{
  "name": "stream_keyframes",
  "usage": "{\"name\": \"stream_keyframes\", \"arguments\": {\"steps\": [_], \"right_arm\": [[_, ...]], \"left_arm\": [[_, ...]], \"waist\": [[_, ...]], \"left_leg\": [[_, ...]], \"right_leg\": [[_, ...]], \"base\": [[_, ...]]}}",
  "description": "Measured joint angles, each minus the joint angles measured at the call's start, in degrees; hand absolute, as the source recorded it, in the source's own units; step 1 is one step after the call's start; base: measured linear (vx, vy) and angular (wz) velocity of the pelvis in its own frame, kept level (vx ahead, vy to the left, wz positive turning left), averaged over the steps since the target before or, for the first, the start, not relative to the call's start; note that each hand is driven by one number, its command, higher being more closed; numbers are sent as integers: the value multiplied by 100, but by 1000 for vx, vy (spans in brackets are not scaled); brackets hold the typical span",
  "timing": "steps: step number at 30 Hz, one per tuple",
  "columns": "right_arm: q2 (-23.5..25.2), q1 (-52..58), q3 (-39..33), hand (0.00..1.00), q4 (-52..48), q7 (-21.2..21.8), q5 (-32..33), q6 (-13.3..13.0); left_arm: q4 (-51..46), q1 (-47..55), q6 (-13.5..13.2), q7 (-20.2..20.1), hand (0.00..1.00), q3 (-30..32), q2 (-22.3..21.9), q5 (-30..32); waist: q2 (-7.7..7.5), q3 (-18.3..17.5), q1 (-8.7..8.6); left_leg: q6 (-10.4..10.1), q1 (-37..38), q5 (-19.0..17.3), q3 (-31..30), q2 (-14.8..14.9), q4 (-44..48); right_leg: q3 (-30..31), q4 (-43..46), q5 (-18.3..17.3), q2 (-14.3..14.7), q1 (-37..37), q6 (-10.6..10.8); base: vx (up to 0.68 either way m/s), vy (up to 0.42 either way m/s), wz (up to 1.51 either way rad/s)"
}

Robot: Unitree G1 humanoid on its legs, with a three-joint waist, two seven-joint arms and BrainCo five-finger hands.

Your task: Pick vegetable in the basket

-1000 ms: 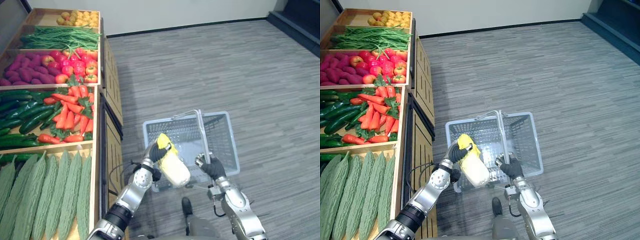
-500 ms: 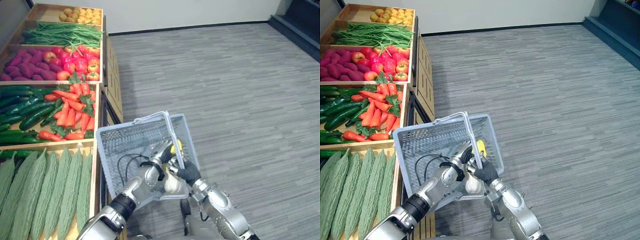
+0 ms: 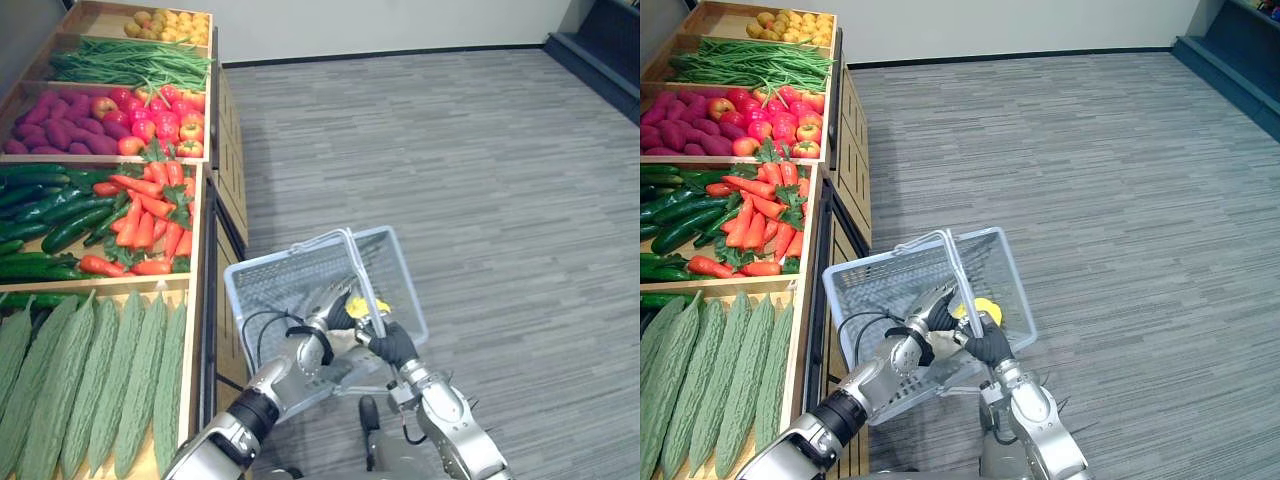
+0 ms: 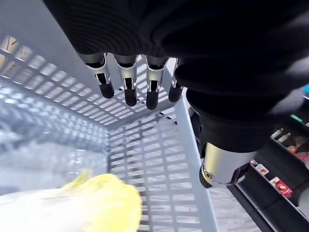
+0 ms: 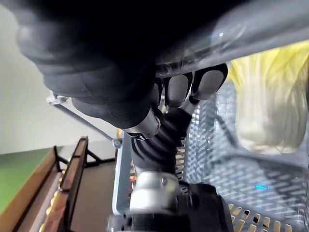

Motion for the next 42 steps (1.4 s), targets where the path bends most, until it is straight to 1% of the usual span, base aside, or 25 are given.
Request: {"name": "stream_keyframes", "arguments": {"steps": [4, 5, 6, 9, 10, 11, 12, 13, 16, 17, 19, 23, 24, 27, 31, 32, 34, 35, 36, 37, 38, 39, 40, 41, 42], "right_arm": [[118, 212, -451, 100, 0, -189, -234, 12], [157, 275, -630, 100, 0, -249, -286, 20], [171, 295, -702, 100, 0, -261, -305, 26], [201, 331, -1070, 100, 0, -332, -331, 106], [202, 333, -1134, 100, 0, -338, -361, 123], [205, 359, -1306, 100, 0, -343, -368, 165], [205, 425, -1504, 100, 0, -342, -367, 197], [204, 447, -1594, 100, 0, -344, -367, 212], [205, 550, -2022, 100, 3, -336, -370, 217], [206, 575, -2093, 100, 3, -339, -370, 217], [220, 707, -2345, 100, 6, -346, -370, 217], [366, 856, -2526, 100, 54, -348, -420, 217], [393, 876, -2542, 100, 79, -348, -419, 217], [566, 1008, -2622, 100, 173, -367, -418, 217], [597, 1008, -2622, 100, 271, -385, -410, 217], [613, 1008, -2619, 100, 271, -410, -402, 217], [611, 970, -2615, 100, 271, -460, -360, 217], [611, 929, -2615, 100, 271, -478, -358, 217], [611, 926, -2614, 100, 271, -500, -364, 217], [611, 926, -2613, 100, 274, -507, -365, 217], [608, 914, -2597, 100, 295, -523, -376, 217], [599, 864, -2597, 100, 332, -528, -401, 217], [590, 738, -2593, 100, 428, -547, -425, 217], [575, 719, -2602, 100, 473, -586, -425, 217], [543, 664, -2611, 100, 502, -615, -425, 217]], "left_arm": [[-445, 356, -56, -12, 0, 161, 0, -371], [-577, 519, -103, -19, 0, 287, -1, -693], [-627, 581, -113, -26, 0, 339, 0, -829], [-1069, 1006, -171, -149, 0, 727, -24, -1582], [-1161, 1095, -174, -152, 0, 829, -52, -1697], [-1346, 1283, -177, -163, 0, 1053, -100, -2004], [-1482, 1430, -184, -195, 0, 1237, -110, -2246], [-1551, 1517, -185, -226, 0, 1335, -116, -2323], [-1793, 1998, -238, -250, 0, 1928, -154, -2800], [-1811, 2075, -245, -248, 0, 2019, -161, -2890], [-1819, 2303, -254, -253, 0, 2323, -171, -3145], [-1968, 2690, -265, -261, 0, 2715, -281, -3421], [-1995, 2737, -266, -261, 0, 2737, -294, -3454], [-2172, 2914, -284, -254, 0, 2772, -335, -3588], [-2466, 3077, -290, -233, 0, 2905, -444, -3637], [-2605, 3111, -293, -207, 0, 2957, -479, -3638], [-2808, 3108, -303, -116, 0, 2962, -496, -3637], [-2927, 3105, -337, -106, 0, 2952, -503, -3636], [-2972, 3098, -355, -78, 0, 2906, -495, -3634], [-2992, 3097, -356, -27, 0, 2874, -487, -3634], [-3000, 3099, -357, 44, 0, 2861, -485, -3631], [-3001, 3098, -356, 104, 0, 2855, -483, -3630], [-3026, 3078, -356, 157, 0, 2805, -483, -3631], [-3034, 3032, -375, 184, 0, 2746, -448, -3630], [-3035, 2932, -403, 253, 0, 2737, -408, -3633]], "waist": [[0, 0, 10], [1, -1, 13], [1, -1, 14], [8, -5, 27], [10, -6, 32], [20, -11, 69], [41, -29, 152], [52, -44, 159], [137, -108, 191], [154, -121, 201], [193, -148, 305], [181, -155, 332], [175, -162, 341], [145, -211, 469], [170, -268, 496], [182, -275, 507], [209, -291, 610], [222, -281, 630], [193, -263, 597], [150, -237, 577], [69, -186, 537], [74, -145, 492], [84, -74, 416], [140, -45, 365], [137, -45, 371]], "left_leg": [[-2, 4, 13, -52, -5, 4], [-6, 5, 16, -54, -6, 4], [-9, 5, 17, -56, -6, 3], [-16, 3, 21, -50, -2, 10], [-16, 3, 21, -48, 0, 12], [-16, 2, 21, -45, 6, 13], [-16, 1, 21, -42, 16, 15], [-16, -3, 21, -49, 21, 15], [-17, -14, 21, -85, 37, 10], [-17, -14, 21, -92, 38, 10], [-17, -6, 21, -103, 38, 10], [-17, 17, 20, -156, 45, 41], [-18, 18, 20, -159, 44, 43], [3, 6, -2, -118, 56, 43], [-1, 2, -60, -63, 98, 57], [-39, -16, -137, -12, 134, 106], [-26, -116, -290, 114, 224, 234], [-12, -163, -377, 159, 262, 335], [-34, -145, -448, 130, 253, 415], [-52, -93, -493, 119, 230, 457], [0, 39, -615, 87, 177, 557], [34, 131, -696, 35, 185, 625], [90, 308, -777, -61, 186, 631], [76, 367, -855, -100, 207, 634], [63, 418, -983, -154, 248, 660]], "right_leg": [[-50, -8, -2, -14, 31, 2], [-50, -15, -2, -15, 32, 2], [-50, -15, -2, -15, 32, 2], [-55, -16, -4, 15, 31, 6], [-56, -16, -8, 33, 31, 11], [-67, -17, -10, 40, 30, 13], [-77, -16, -11, 51, 30, 14], [-85, -16, -16, 53, 30, 20], [-109, -8, -37, 60, 34, 48], [-112, 1, -39, 60, 37, 50], [-125, 3, -40, 55, 54, 52], [-241, 3, -69, 27, 143, 60], [-249, 2, -76, 23, 150, 65], [-264, -3, -189, 21, 151, 66], [-263, 5, -226, 64, 132, 53], [-259, 10, -262, 93, 110, 42], [-252, 339, -449, 122, -149, 40], [-245, 970, -772, 139, -475, 54], [-266, 1778, -1202, 78, -774, 60], [-267, 2222, -1382, 27, -922, 60], [-345, 3074, -1723, -110, -1182, 60], [-485, 3647, -1814, -190, -1362, 47], [-704, 4446, -1951, -335, -1707, -40], [-792, 4558, -2108, -336, -1876, -55], [-787, 4333, -2136, -319, -2033, -68]], "base": [[-42, -16, 6], [-44, -18, 1], [-42, -20, 0], [-24, -18, -1], [-36, -37, -2], [0, 0, 0], [-28, -32, 0], [-16, -16, 4], [-7, -8, 6], [-1, -2, 4], [-13, 4, 3], [-33, 0, 11], [-32, 0, 6], [-46, -9, 3], [-3, -6, -4], [15, 3, -26], [32, 18, -34], [93, 30, -11], [118, 26, 0], [175, 29, 11], [198, 21, 8], [286, 6, 21], [257, -9, 30], [301, -45, 32], [252, -66, 26]]}}
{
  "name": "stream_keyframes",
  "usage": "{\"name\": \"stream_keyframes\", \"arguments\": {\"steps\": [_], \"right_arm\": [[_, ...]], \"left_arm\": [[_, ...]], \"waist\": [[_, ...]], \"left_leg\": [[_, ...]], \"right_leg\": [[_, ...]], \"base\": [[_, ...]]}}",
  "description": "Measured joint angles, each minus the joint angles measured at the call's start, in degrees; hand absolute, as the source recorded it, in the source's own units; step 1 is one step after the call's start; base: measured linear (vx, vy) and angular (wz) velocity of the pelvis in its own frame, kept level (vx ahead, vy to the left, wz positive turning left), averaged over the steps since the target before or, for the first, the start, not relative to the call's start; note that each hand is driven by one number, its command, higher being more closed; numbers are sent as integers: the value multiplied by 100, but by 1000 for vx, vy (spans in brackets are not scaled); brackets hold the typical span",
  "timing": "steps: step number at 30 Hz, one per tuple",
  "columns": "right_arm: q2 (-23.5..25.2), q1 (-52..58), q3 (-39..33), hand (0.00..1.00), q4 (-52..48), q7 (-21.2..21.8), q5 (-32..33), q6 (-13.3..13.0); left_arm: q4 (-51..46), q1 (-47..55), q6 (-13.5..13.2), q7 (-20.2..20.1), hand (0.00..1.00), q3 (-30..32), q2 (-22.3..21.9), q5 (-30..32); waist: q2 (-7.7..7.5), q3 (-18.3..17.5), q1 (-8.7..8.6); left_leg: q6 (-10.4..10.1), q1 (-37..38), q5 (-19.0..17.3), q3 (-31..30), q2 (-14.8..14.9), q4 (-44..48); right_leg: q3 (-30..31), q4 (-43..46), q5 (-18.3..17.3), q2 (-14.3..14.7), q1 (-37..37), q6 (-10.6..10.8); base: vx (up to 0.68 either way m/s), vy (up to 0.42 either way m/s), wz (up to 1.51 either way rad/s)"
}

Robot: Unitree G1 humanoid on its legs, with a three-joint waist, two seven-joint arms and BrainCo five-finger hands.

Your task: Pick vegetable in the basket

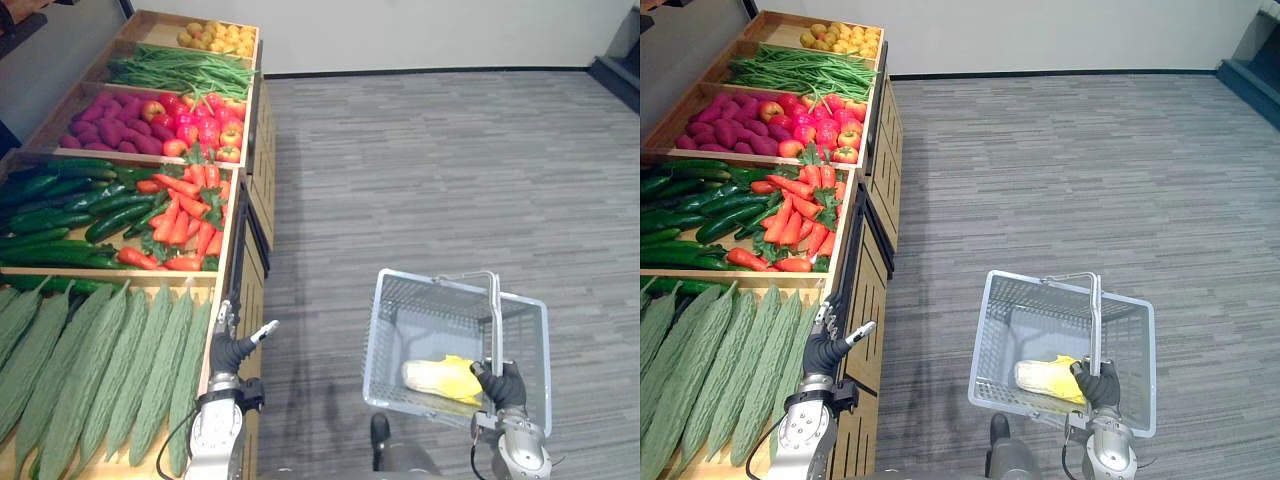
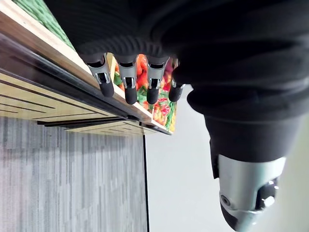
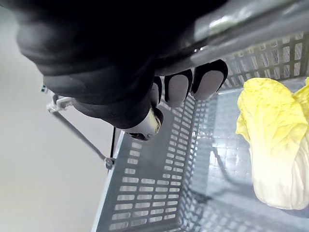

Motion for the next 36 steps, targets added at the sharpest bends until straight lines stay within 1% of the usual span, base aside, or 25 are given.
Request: {"name": "stream_keyframes", "arguments": {"steps": [2, 3, 4, 6, 7, 8, 9, 10, 11, 12, 14, 17, 18, 20, 21, 22, 23, 25, 26, 27, 29, 30, 32, 34, 36], "right_arm": [[-61, -101, -66, 100, 4, -16, 0, 0], [-196, -186, -107, 100, 17, -25, -2, 0], [-419, -268, -159, 100, 48, -42, -7, 0], [-496, -425, -185, 100, 38, -72, -17, 12], [-519, -368, -155, 100, 35, -95, -41, 63], [-509, -198, -85, 100, 5, -96, -59, 64], [-494, -99, -31, 100, -50, -97, -60, 64], [-510, -65, 17, 100, -166, -88, -53, 64], [-519, -103, 37, 100, -279, -96, -40, 64], [-513, -110, 70, 100, -316, -112, -26, 64], [-428, -109, 147, 100, -535, -150, 38, 63], [-460, -173, 119, 100, -693, -155, 74, -13], [-470, -226, 41, 100, -683, -153, 75, -27], [-505, -303, -165, 100, -533, -153, 75, -65], [-600, -300, -331, 100, -341, -161, 75, -77], [-626, -303, -403, 100, -202, -163, 76, -75], [-592, -349, -446, 100, 86, -200, 73, -46], [-552, -390, -474, 100, 380, -223, 62, -1], [-538, -442, -484, 100, 522, -216, 54, 58], [-535, -477, -519, 100, 752, -202, -8, 136], [-515, -453, -566, 100, 1009, -202, -61, 232], [-484, -415, -641, 100, 1120, -204, -60, 234], [-454, -348, -682, 100, 1133, -221, -52, 234], [-384, -263, -750, 100, 1073, -236, -36, 230], [-288, -14, -797, 100, 899, -256, 36, 202]], "left_arm": [[7, -197, -13, 42, 0, 20, -4, -1], [36, -377, -16, 91, 0, 14, -30, 1], [111, -512, -14, 150, 0, 19, -122, 1], [126, -648, -18, 142, 0, -22, -197, 5], [102, -734, -40, 142, 0, -96, -345, 1], [8, -609, -139, 133, 0, -236, -344, -2], [-104, -586, -184, 124, 0, -279, -347, -5], [-285, -522, -289, 128, 0, -301, -377, -7], [-302, -473, -311, 137, 0, -273, -355, -8], [-311, -451, -309, 145, 0, -248, -365, -9], [-357, -421, -310, 190, 0, -251, -379, -17], [-472, -315, -320, 259, 0, -157, -376, -115], [-472, -325, -322, 260, 0, -113, -376, -115], [-478, -355, -330, 261, 0, -68, -378, -115], [-503, -375, -354, 257, 0, -80, -381, -113], [-506, -372, -365, 255, 0, -75, -367, -112], [-490, -375, -356, 253, 0, -19, -330, -112], [-547, -369, -349, 248, 0, 38, -306, -105], [-546, -354, -324, 249, 0, 43, -308, -105], [-546, -322, -295, 244, 0, 55, -300, -104], [-545, -325, -253, 237, 0, 12, -292, -79], [-542, -333, -244, 241, 0, 9, -297, -34], [-542, -333, -232, 283, 0, 17, -275, 124], [-543, -378, -220, 294, 0, -102, -162, 264], [-545, -509, -221, 340, 0, -286, -150, 413]], "waist": [[5, 17, -43], [53, 75, -113], [431, 174, -111], [443, 233, -120], [356, 288, -268], [357, 212, -289], [297, 179, -293], [350, 174, -201], [533, 184, -44], [534, 184, -29], [434, 242, 89], [360, 268, 135], [343, 271, 127], [326, 267, 88], [385, 235, 78], [402, 214, 75], [303, 144, 60], [66, 100, 80], [37, 106, 89], [44, 105, 75], [59, 107, -4], [74, 91, -154], [120, 91, -233], [108, 96, -235], [119, 106, -246]], "left_leg": [[-109, 31, -106, -114, 45, 5], [-265, 137, -216, -261, 186, 30], [-414, 159, -211, -442, 425, 32], [-475, 247, 260, -645, 401, 24], [-516, 496, 688, -793, 315, 73], [-515, 519, 876, -824, 366, 544], [-511, 355, 969, -792, 399, 1055], [-360, -186, 1391, -664, 625, 2340], [-326, -777, 2090, -482, 1040, 3515], [-394, -1008, 2105, -374, 1210, 3921], [-284, -1569, 1670, 150, 1416, 4511], [-245, -1998, 1062, 998, 1324, 3844], [-176, -2109, 1003, 1367, 1199, 3174], [-219, -2208, 1142, 2104, 934, 2033], [-73, -2198, 1751, 2574, 756, 1142], [521, -2179, 1786, 2756, 698, 910], [718, -2029, 1672, 2822, 520, 753], [907, -1954, 1513, 2680, 72, 549], [930, -1866, 1430, 2602, -37, 535], [874, -1670, 1284, 2428, -147, 508], [801, -1328, 1185, 1996, -307, 294], [811, -1113, 1139, 1625, -402, 131], [752, -806, 1160, 1258, -412, -78], [609, -591, 1126, 867, -367, -131], [433, -570, 1025, 362, -214, 87]], "right_leg": [[86, -643, 90, 69, -173, 27], [275, -1210, 761, 267, -129, 68], [152, -1277, 919, 532, 65, -63], [240, -670, 569, 414, -46, -168], [165, 226, 346, 232, -76, -172], [138, 227, 160, 216, 121, -112], [72, 64, -141, 196, 375, -155], [43, -292, -607, 308, 779, -148], [-41, -583, -620, 521, 1089, -272], [-65, -713, -623, 561, 1252, -329], [-78, -1262, -618, 603, 1940, -378], [-136, -1980, -603, 534, 2828, -395], [-219, -2198, -606, 457, 3106, -385], [-418, -2377, -691, 320, 3431, -202], [-506, -2375, -846, 316, 3591, 58], [-542, -2381, -919, 331, 3643, 159], [-566, -2392, -967, 212, 3770, 236], [-535, -2455, -842, -22, 3939, 384], [-555, -2286, -795, -89, 3989, 464], [-573, -1727, -684, -145, 3955, 580], [-540, -384, -377, -245, 3640, 574], [-417, 596, -671, -283, 3221, 355], [6, 1135, -1068, -94, 2398, 18], [581, 908, -1215, 170, 1803, -116], [1291, 409, -1236, 518, 1415, -56]], "base": [[385, -159, 35], [554, -206, 36], [470, -145, 30], [406, -154, 41], [533, -296, 94], [438, -264, 95], [555, -326, 50], [487, -220, 1], [489, -191, -15], [456, -140, -8], [422, -125, 2], [443, -34, 1], [521, 49, 20], [440, 79, 38], [360, 107, 45], [447, 158, 60], [360, 135, 64], [511, 178, 73], [650, 213, 71], [454, 142, 66], [383, 84, 100], [394, -11, 133], [402, -80, 112], [333, -182, 110], [309, -275, 144]]}}
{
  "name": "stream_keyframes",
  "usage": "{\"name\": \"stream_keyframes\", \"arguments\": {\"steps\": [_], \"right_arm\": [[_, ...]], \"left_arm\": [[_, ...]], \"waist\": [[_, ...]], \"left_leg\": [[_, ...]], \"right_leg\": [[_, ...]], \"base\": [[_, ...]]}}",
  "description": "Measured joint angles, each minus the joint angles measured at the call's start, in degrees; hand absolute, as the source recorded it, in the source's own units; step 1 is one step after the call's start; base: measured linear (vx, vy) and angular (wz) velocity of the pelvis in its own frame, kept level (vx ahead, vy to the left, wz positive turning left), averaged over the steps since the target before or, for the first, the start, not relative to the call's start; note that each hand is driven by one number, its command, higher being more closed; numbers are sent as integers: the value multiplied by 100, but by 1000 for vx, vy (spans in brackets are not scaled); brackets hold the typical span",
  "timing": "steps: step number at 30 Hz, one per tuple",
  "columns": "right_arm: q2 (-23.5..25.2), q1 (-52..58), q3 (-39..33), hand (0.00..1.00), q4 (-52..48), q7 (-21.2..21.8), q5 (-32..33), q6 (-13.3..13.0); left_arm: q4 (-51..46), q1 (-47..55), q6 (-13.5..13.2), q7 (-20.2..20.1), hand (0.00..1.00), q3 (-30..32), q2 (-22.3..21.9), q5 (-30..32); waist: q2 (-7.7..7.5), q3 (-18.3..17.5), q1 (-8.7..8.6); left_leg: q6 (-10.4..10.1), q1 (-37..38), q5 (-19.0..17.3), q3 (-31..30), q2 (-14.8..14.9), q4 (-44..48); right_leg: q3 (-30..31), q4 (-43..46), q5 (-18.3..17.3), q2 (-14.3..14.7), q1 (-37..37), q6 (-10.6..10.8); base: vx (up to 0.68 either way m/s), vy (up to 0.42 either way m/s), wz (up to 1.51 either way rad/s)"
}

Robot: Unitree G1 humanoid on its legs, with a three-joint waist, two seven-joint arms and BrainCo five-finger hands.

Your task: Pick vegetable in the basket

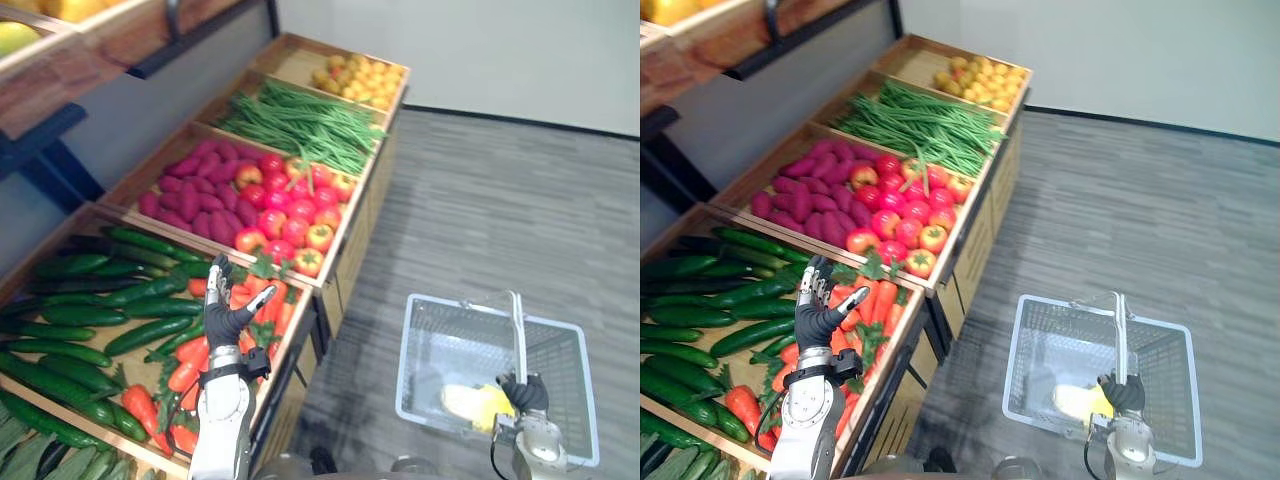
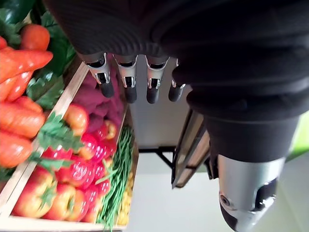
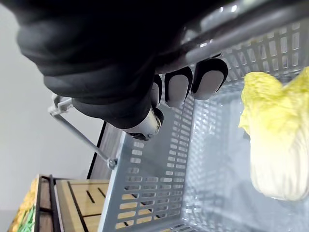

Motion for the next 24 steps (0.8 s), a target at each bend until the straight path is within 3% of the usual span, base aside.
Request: {"name": "stream_keyframes", "arguments": {"steps": [1, 2, 3, 4, 5, 6, 8, 9, 10, 17, 20, 24], "right_arm": [[89, 147, -9, 100, -64, -3, 47, -39], [193, 286, -8, 100, -65, -32, 106, -115], [245, 372, 10, 100, -58, -51, 128, -155], [204, 418, 6, 100, 51, -94, 161, -161], [159, 500, -5, 100, 90, -105, 207, -171], [142, 502, -28, 100, 92, -102, 224, -176], [160, 472, -36, 100, 118, -91, 274, -176], [174, 523, -185, 100, 336, -107, 520, -182], [168, 538, -229, 100, 462, -103, 624, -208], [254, 636, -294, 100, 880, -102, 891, -209], [286, 648, -439, 100, 906, -96, 902, -202], [286, 682, -484, 100, 906, 18, 887, -204]], "left_arm": [[-8, -66, -5, 40, 0, -78, 14, 75], [-18, -98, -3, 50, 0, -119, 43, 145], [-66, -100, -4, 51, 0, -146, 85, 151], [-8, -75, 22, 49, 0, -155, 59, 150], [-11, 48, 50, 29, 0, -301, 13, 152], [-32, 21, 51, 17, 0, -385, 3, 152], [-133, -14, 50, 4, 0, -413, -53, 149], [-189, -6, 52, -104, 0, -429, -85, 143], [-201, -3, 52, -105, 0, -419, -79, 142], [-233, -210, 110, -211, 0, -269, 304, 399], [-214, -272, 178, -214, 0, 86, 413, 739], [92, -445, 333, -205, 0, 375, 743, 1123]], "waist": [[-72, 3, 9], [-230, -43, 9], [-362, -55, 20], [-356, -24, 48], [-156, -137, 152], [-50, -153, 210], [26, -147, 315], [-10, -122, 344], [-23, -116, 353], [-178, -147, 309], [-192, -151, 325], [-278, -237, 324]], "left_leg": [[-173, -29, -104, -303, 65, 233], [-441, -216, -297, -516, 79, 597], [-559, -286, -467, -619, 55, 816], [-709, -321, -643, -823, 173, 1022], [-778, -469, -602, -990, 340, 1099], [-873, -545, -541, -1034, 426, 1060], [-1040, -620, -383, -1074, 561, 876], [-929, -817, 80, -965, 744, 573], [-941, -860, 107, -664, 859, 560], [-969, -864, 431, 426, 1121, 86], [-1066, -830, 774, 491, 1113, 13], [-1097, -719, 918, 554, 1042, -220]], "right_leg": [[508, -448, 58, 123, -171, 90], [979, -1154, 422, 102, -155, 165], [1124, -1338, 898, 33, -130, 434], [847, -1049, 833, 55, -132, 466], [472, -967, 710, 86, -128, 312], [248, -950, 670, 85, -130, 269], [-115, -942, 637, 60, -115, 206], [-1036, -1277, 661, -219, 248, 125], [-1185, -1346, 674, -289, 295, 106], [-1267, -1806, 675, -410, 463, 310], [-1184, -1841, 801, -407, 508, 324], [-1094, -1996, 925, -418, 562, 294]], "base": [[270, -344, 163], [255, -364, 169], [249, -397, 149], [286, -443, 129], [273, -422, 130], [198, -352, 117], [35, -300, 166], [-97, -306, 236], [-124, -254, 215], [-45, 10, 45], [47, 29, 11], [78, 41, -7]]}}
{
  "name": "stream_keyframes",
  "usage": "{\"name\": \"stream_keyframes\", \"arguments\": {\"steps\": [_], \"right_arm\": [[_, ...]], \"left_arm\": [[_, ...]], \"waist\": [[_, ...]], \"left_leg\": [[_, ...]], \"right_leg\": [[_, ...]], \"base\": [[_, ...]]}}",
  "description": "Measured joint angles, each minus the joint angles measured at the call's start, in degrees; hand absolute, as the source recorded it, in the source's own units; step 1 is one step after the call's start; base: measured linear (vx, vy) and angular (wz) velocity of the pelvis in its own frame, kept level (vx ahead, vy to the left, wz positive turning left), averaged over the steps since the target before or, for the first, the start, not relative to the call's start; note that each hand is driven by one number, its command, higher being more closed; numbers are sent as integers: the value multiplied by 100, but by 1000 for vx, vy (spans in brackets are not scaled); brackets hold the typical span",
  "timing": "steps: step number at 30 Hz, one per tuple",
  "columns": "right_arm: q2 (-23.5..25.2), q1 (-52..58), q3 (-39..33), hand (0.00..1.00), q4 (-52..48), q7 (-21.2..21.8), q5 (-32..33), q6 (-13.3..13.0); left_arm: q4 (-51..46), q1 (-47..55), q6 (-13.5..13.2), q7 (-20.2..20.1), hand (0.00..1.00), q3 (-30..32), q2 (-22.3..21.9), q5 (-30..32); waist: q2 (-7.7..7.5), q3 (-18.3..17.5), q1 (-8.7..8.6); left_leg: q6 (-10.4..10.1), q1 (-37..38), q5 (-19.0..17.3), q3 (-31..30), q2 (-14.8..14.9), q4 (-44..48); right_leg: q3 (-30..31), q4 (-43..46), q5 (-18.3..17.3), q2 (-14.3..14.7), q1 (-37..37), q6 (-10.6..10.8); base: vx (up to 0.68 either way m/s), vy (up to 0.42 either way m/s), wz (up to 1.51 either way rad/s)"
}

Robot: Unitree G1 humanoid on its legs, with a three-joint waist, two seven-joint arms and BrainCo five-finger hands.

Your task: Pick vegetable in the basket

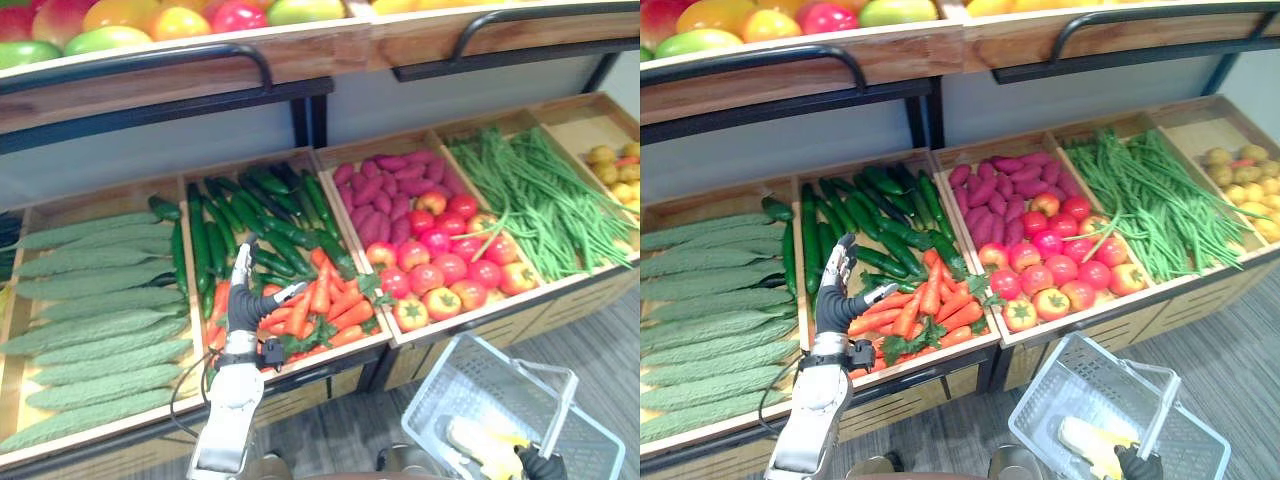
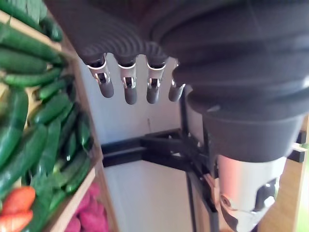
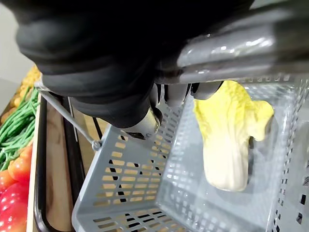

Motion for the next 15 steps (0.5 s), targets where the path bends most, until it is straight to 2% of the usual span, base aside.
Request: {"name": "stream_keyframes", "arguments": {"steps": [2, 5, 10, 15], "right_arm": [[-2, 18, -8, 100, 0, 70, -12, 0], [-28, 44, -9, 100, 0, 120, -23, -4], [-205, 41, 109, 100, -4, 150, -55, -5], [-356, -45, 204, 100, -22, 149, -72, -8]], "left_arm": [[313, -173, 162, -4, 0, 57, 107, 341], [542, -239, 264, -5, 0, 62, 112, 672], [1182, -424, 377, -37, 0, 40, 260, 1189], [1768, -699, 397, -177, 0, -176, 647, 1689]], "waist": [[-87, -30, -28], [-84, -38, -83], [22, -65, -172], [97, 4, -254]], "left_leg": [[-15, 61, 109, -10, -90, -238], [-20, 120, 234, -30, -141, -489], [-34, 189, 431, 65, -191, -873], [-39, 215, 548, 155, -240, -1110]], "right_leg": [[17, -41, 3, -9, -3, -5], [11, -82, 9, -5, -21, -14], [80, -70, 1, 27, -165, -29], [177, -16, -3, 35, -337, -33]], "base": [[49, 14, 7], [22, -21, 5], [-10, -11, -4], [-21, -11, -9]]}}
